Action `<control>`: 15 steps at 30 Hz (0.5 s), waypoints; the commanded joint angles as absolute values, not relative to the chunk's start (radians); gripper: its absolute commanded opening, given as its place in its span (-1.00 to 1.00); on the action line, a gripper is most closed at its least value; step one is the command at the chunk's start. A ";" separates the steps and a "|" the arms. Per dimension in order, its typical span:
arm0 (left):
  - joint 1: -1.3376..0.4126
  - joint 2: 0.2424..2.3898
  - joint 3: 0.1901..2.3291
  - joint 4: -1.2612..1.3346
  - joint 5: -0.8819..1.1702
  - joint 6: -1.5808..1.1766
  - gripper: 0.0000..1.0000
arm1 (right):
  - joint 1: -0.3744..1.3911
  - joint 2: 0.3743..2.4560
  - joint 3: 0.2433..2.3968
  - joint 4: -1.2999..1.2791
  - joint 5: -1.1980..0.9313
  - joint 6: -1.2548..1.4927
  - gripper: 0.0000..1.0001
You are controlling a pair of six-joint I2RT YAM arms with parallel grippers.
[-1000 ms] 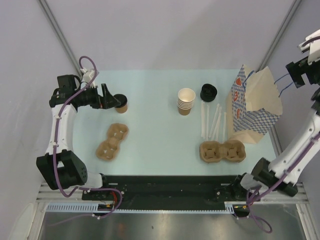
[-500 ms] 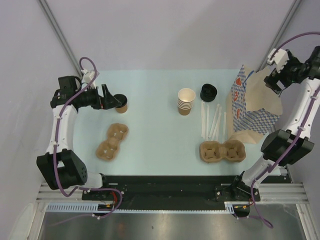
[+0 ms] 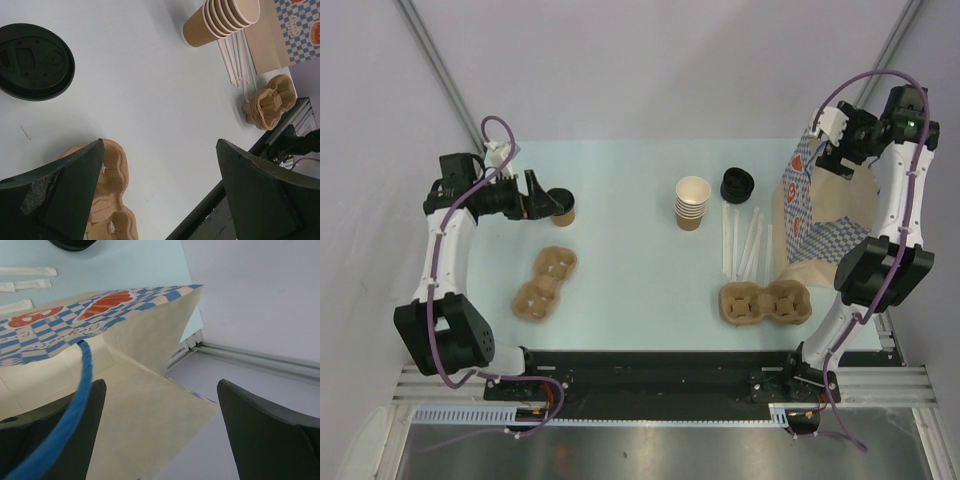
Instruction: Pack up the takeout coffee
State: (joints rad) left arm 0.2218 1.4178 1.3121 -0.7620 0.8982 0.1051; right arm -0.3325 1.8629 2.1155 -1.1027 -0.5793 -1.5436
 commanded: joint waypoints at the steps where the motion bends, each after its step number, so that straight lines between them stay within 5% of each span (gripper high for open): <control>1: 0.222 1.420 1.299 -0.738 0.930 0.123 0.99 | -0.310 1.907 2.164 -1.071 -0.525 -1.603 0.96; 8: 0.222 1.410 1.292 -0.752 0.910 0.144 0.99 | -0.301 1.951 2.164 -1.039 -0.496 -1.601 0.72; 15: 0.222 1.408 1.301 -0.750 0.911 0.138 0.99 | -0.310 1.936 2.172 -1.040 -0.480 -1.601 -0.10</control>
State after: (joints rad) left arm 0.2218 1.4216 1.2922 -0.7647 0.8944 0.1143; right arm -0.3050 1.9541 2.1204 -1.0592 -0.4923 -1.5909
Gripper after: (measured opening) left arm 0.994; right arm 0.541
